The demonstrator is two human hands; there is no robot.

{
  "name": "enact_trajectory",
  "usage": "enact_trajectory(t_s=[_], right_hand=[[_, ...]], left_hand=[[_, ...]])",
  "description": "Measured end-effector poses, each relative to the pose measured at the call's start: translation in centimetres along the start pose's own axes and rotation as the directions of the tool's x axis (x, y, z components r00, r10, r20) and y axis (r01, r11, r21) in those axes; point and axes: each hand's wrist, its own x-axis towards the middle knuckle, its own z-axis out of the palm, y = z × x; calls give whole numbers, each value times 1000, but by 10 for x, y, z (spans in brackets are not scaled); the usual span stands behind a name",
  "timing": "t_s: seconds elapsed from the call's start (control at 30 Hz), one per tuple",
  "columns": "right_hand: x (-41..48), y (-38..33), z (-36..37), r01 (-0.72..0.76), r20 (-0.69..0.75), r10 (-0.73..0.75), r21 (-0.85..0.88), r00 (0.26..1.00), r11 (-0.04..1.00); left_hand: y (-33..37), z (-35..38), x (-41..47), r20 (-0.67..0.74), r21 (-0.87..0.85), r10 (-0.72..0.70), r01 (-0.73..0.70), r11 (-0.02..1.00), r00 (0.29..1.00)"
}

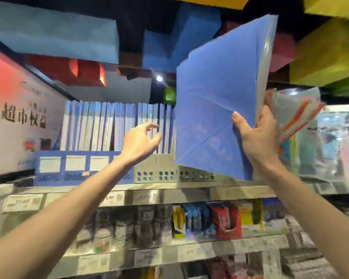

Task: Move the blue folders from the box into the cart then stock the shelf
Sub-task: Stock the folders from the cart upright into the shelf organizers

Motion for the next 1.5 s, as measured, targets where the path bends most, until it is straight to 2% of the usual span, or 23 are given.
enact_trajectory(t_s=[0.2,0.43,0.77,0.9,1.13,1.27,1.5], right_hand=[[44,50,-9,63,-123,-76,-103,990,993],[86,101,22,56,-103,-69,-124,992,991],[117,164,64,106,-97,-132,-231,987,967],[122,189,84,29,-90,-58,-290,994,957],[127,217,115,-34,-9,33,-362,999,931],[129,236,130,-92,-18,92,-387,996,917],[121,256,128,-103,-38,96,-432,995,896]], left_hand=[[-10,90,51,21,259,214,-212,942,977],[-26,159,104,-26,481,367,-311,820,930],[-55,202,140,-21,556,435,-352,753,900],[-62,207,140,-30,554,465,-372,745,885],[-75,200,137,-120,493,470,-358,793,875],[-75,200,133,-137,478,473,-361,801,870],[-77,206,133,-136,522,479,-348,779,867]])
